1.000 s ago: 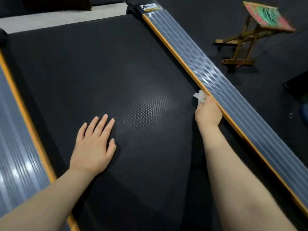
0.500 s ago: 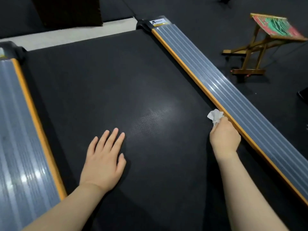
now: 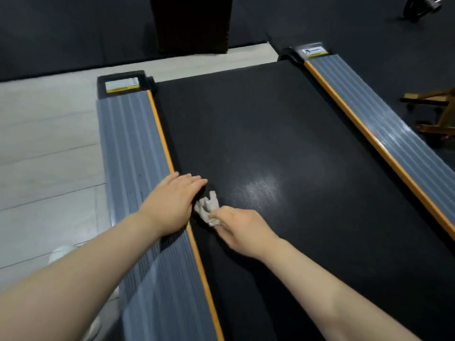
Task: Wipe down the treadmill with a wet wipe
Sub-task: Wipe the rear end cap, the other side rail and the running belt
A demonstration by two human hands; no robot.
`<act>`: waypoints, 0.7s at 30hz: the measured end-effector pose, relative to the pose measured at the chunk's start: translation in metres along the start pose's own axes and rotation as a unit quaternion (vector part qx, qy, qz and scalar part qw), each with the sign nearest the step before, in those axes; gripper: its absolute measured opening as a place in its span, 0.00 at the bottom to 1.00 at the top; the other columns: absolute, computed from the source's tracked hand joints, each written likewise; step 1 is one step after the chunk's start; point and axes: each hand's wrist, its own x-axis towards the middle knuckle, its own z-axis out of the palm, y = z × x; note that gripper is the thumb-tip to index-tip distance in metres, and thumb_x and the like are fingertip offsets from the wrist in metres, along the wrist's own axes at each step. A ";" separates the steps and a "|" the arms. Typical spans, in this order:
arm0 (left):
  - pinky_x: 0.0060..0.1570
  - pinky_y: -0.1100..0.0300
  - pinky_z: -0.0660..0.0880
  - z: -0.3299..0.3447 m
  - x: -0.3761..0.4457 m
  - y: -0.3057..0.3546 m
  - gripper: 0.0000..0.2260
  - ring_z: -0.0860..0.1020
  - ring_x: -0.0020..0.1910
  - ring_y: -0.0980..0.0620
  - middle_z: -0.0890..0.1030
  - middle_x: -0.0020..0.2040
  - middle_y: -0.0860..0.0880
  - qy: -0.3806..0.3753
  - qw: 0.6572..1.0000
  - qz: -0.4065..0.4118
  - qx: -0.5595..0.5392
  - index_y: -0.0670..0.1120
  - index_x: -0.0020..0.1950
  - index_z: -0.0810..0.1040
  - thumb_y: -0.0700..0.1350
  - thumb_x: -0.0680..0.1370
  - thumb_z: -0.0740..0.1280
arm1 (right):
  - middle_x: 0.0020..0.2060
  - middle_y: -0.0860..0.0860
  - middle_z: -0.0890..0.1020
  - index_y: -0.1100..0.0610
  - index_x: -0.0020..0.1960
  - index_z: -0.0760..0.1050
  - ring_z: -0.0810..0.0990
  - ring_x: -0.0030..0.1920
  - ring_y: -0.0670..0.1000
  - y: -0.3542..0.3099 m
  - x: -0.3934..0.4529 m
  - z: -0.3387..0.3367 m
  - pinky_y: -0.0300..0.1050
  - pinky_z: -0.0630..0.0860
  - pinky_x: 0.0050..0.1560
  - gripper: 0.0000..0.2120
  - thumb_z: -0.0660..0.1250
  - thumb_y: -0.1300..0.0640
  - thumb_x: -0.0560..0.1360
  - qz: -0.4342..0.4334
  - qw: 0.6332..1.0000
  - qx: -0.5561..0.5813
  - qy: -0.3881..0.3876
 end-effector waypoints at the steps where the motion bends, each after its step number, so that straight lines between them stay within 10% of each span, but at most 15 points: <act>1: 0.77 0.49 0.48 -0.002 -0.004 -0.011 0.32 0.62 0.77 0.49 0.68 0.76 0.49 0.003 0.999 -0.005 0.039 0.48 0.76 0.67 0.53 0.75 0.43 | 0.42 0.49 0.80 0.53 0.52 0.76 0.82 0.39 0.53 0.013 0.002 -0.004 0.46 0.75 0.30 0.11 0.58 0.51 0.75 -0.018 0.999 -0.035 -0.010; 4: 0.78 0.49 0.40 0.003 -0.012 -0.022 0.34 0.50 0.80 0.55 0.59 0.80 0.54 0.020 0.999 -0.017 0.046 0.51 0.78 0.64 0.58 0.76 0.37 | 0.50 0.52 0.81 0.52 0.56 0.76 0.82 0.50 0.57 0.083 0.004 -0.035 0.49 0.77 0.43 0.11 0.61 0.51 0.78 0.183 0.973 -0.139 0.035; 7: 0.78 0.55 0.41 0.011 -0.016 -0.020 0.29 0.53 0.79 0.55 0.61 0.79 0.52 0.074 0.997 -0.029 0.008 0.50 0.79 0.63 0.54 0.80 0.42 | 0.55 0.60 0.80 0.56 0.59 0.74 0.79 0.54 0.63 0.155 -0.028 -0.075 0.52 0.74 0.48 0.12 0.60 0.53 0.79 0.512 0.838 -0.109 0.155; 9: 0.78 0.57 0.42 0.011 -0.016 -0.021 0.28 0.55 0.79 0.53 0.61 0.79 0.50 0.098 0.994 -0.047 -0.023 0.48 0.79 0.62 0.52 0.80 0.44 | 0.54 0.63 0.80 0.60 0.59 0.74 0.78 0.54 0.65 0.158 -0.029 -0.074 0.53 0.73 0.47 0.13 0.60 0.54 0.79 0.582 0.788 -0.084 0.183; 15: 0.78 0.55 0.45 0.011 -0.017 -0.017 0.28 0.55 0.79 0.47 0.59 0.80 0.45 0.146 0.979 -0.135 -0.034 0.42 0.79 0.60 0.49 0.80 0.49 | 0.44 0.53 0.82 0.54 0.53 0.77 0.81 0.44 0.58 -0.007 0.033 0.010 0.50 0.78 0.40 0.08 0.62 0.57 0.75 0.176 0.981 -0.065 0.055; 18: 0.78 0.55 0.45 0.011 -0.017 -0.017 0.26 0.53 0.80 0.48 0.57 0.81 0.45 0.147 0.975 -0.163 -0.035 0.42 0.80 0.57 0.47 0.81 0.51 | 0.41 0.51 0.81 0.55 0.51 0.76 0.80 0.41 0.56 -0.034 0.032 0.013 0.49 0.79 0.35 0.07 0.66 0.57 0.73 -0.003 1.000 -0.020 -0.022; 21: 0.78 0.55 0.45 0.010 -0.016 -0.016 0.26 0.51 0.80 0.50 0.55 0.81 0.46 0.138 0.976 -0.165 -0.036 0.43 0.81 0.56 0.46 0.83 0.54 | 0.44 0.53 0.82 0.55 0.51 0.78 0.80 0.46 0.58 0.031 0.029 -0.017 0.52 0.79 0.41 0.07 0.64 0.55 0.76 0.072 0.994 -0.078 0.026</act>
